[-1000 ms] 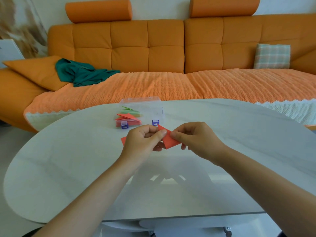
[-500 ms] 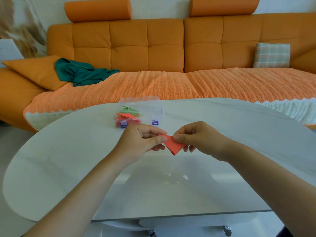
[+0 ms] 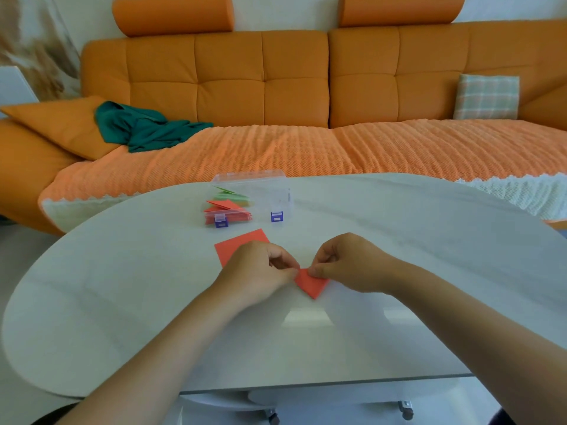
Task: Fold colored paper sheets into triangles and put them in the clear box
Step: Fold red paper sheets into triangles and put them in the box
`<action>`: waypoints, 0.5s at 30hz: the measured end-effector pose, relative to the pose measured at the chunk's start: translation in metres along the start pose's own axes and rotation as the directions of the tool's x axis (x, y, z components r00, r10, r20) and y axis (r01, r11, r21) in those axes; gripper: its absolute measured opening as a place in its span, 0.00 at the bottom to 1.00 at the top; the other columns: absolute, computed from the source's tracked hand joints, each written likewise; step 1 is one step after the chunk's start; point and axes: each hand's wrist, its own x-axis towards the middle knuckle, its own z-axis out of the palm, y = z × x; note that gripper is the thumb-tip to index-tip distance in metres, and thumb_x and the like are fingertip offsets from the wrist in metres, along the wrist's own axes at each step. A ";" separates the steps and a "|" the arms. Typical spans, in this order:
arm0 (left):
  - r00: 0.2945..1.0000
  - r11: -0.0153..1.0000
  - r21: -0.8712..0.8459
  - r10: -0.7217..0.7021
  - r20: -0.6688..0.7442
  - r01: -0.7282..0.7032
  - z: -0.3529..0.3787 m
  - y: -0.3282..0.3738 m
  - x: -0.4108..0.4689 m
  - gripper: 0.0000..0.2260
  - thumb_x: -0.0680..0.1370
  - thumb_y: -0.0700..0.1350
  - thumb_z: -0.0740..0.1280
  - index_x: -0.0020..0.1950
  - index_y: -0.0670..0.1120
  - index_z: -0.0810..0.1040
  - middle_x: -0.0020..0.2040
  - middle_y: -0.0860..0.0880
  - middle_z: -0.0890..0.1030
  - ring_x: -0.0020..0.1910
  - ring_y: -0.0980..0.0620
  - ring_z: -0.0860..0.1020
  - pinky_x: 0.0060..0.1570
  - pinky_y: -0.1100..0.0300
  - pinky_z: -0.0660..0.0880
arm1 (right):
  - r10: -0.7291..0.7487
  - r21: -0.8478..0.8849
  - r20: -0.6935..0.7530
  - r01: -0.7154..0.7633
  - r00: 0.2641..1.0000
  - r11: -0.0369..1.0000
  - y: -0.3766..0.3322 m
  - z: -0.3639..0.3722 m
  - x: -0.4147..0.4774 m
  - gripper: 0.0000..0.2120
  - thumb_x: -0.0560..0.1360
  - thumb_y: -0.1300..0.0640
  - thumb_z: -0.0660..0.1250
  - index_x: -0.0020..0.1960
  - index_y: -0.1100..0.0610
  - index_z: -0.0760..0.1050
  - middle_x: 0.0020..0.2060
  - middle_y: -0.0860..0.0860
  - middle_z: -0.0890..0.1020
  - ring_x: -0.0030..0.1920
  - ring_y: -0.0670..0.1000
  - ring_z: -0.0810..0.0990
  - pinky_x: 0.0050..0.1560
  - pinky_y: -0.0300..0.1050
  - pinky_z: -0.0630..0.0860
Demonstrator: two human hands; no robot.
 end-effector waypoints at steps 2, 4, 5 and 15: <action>1.000 0.995 0.104 0.004 0.023 -0.007 0.003 -0.001 0.000 0.03 0.74 0.48 0.73 0.42 0.55 0.86 0.39 0.61 0.84 0.37 0.68 0.77 0.39 0.68 0.73 | 0.001 -0.115 0.018 0.001 1.000 0.993 0.001 0.004 0.001 0.06 0.74 0.45 0.73 0.41 0.45 0.81 0.39 0.41 0.82 0.42 0.43 0.80 0.42 0.37 0.74; 1.000 0.986 0.169 0.000 0.021 -0.003 0.005 -0.001 0.001 0.03 0.74 0.49 0.72 0.42 0.57 0.85 0.39 0.62 0.83 0.37 0.67 0.77 0.39 0.67 0.73 | -0.007 -0.199 0.010 0.009 1.000 0.980 0.000 0.007 0.003 0.07 0.75 0.44 0.71 0.40 0.43 0.79 0.39 0.40 0.82 0.44 0.43 0.79 0.45 0.39 0.73; 1.000 0.981 0.196 0.009 0.018 -0.012 0.005 -0.002 0.001 0.02 0.73 0.50 0.72 0.42 0.57 0.85 0.39 0.62 0.83 0.38 0.66 0.77 0.39 0.66 0.73 | -0.017 -0.236 -0.001 0.016 1.000 0.972 -0.001 0.008 0.003 0.07 0.75 0.43 0.71 0.40 0.43 0.79 0.40 0.40 0.81 0.45 0.43 0.79 0.46 0.39 0.73; 0.900 0.872 0.230 0.432 0.053 -0.432 0.018 -0.013 -0.001 0.13 0.72 0.31 0.68 0.43 0.49 0.83 0.44 0.57 0.76 0.44 0.67 0.71 0.45 0.76 0.64 | -0.063 -0.248 -0.057 0.047 0.996 0.968 0.001 0.013 0.001 0.03 0.72 0.45 0.71 0.43 0.43 0.79 0.41 0.41 0.80 0.45 0.43 0.79 0.48 0.40 0.76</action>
